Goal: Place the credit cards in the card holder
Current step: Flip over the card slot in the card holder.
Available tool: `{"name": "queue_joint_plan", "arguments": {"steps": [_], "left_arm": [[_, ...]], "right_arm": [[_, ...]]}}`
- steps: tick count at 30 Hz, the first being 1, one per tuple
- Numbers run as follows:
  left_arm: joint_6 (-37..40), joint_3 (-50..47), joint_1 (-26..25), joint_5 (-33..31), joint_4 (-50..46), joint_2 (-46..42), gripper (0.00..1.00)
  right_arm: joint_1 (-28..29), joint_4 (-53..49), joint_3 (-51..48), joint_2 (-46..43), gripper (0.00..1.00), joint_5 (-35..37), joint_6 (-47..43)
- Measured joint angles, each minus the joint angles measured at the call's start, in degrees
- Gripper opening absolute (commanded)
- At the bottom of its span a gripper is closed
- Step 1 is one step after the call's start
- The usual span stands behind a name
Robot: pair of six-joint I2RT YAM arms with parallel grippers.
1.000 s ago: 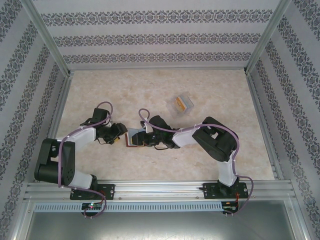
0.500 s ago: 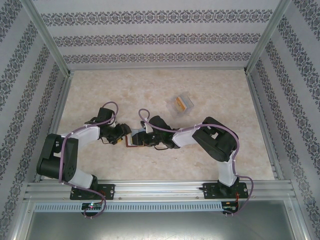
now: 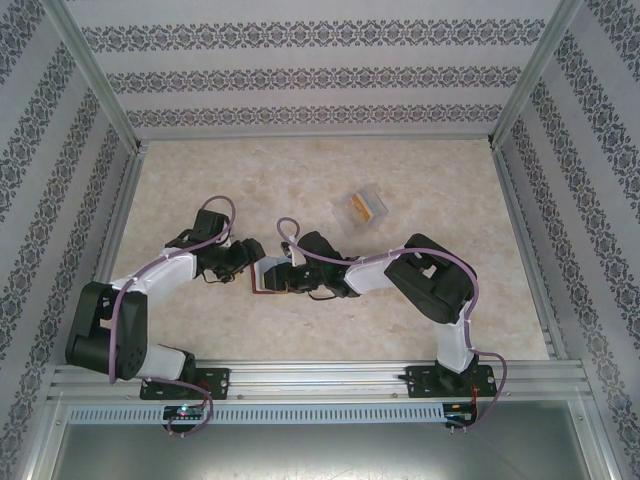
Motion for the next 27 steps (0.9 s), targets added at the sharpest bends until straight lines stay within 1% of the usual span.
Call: {"name": "queue_joint_plan", "arguments": {"steps": [2,5,7,8,9,11,14,16,20,24,27], "left_arm": [[-0.2,-0.8,-0.2,0.2,0.2,1.7,0.68],[-0.1,-0.5,-1.0,-0.2,0.3,5.6,0.59],[-0.6,-0.2,-1.0,-1.0,-0.3,5.6,0.47],[-0.8,-0.4,-1.0,-1.8,-0.5,5.8,0.37],[-0.9,-0.5,-1.0,-2.6,-0.7,5.8,0.29],[-1.0,-0.8,-1.0,-3.7,-1.2,5.7,0.22],[-0.8,-1.0,-1.0,-3.4,-0.5,5.9,0.21],[-0.7,-0.9,-1.1,-2.6,0.4,6.5,0.22],[-0.1,-0.2,-1.0,-1.9,0.4,7.5,0.22],[0.3,0.2,-1.0,-1.6,0.3,8.2,0.23],[1.1,0.6,-1.0,-1.5,-0.1,8.8,0.24]], "right_arm": [[0.0,0.1,0.0,0.0,0.51,0.1,0.0],[0.0,0.2,0.0,0.0,0.51,0.2,0.0],[0.0,0.1,0.0,-0.1,0.51,0.4,0.0],[-0.1,0.1,-0.2,-0.5,0.52,0.6,0.0],[-0.3,-0.4,-0.5,-1.0,0.52,1.1,0.0],[-1.0,-2.2,-1.2,-3.1,0.56,1.9,0.0],[-3.2,-8.0,-1.4,-8.2,0.59,3.8,-0.4],[-5.7,-12.5,-1.4,-12.8,0.6,5.3,-1.5],[-12.5,-24.2,1.2,-21.0,0.62,10.5,-6.3],[-19.0,-37.4,8.7,-23.5,0.62,18.4,-13.7],[-22.2,-45.7,13.6,-23.7,0.63,24.5,-20.3]]}}
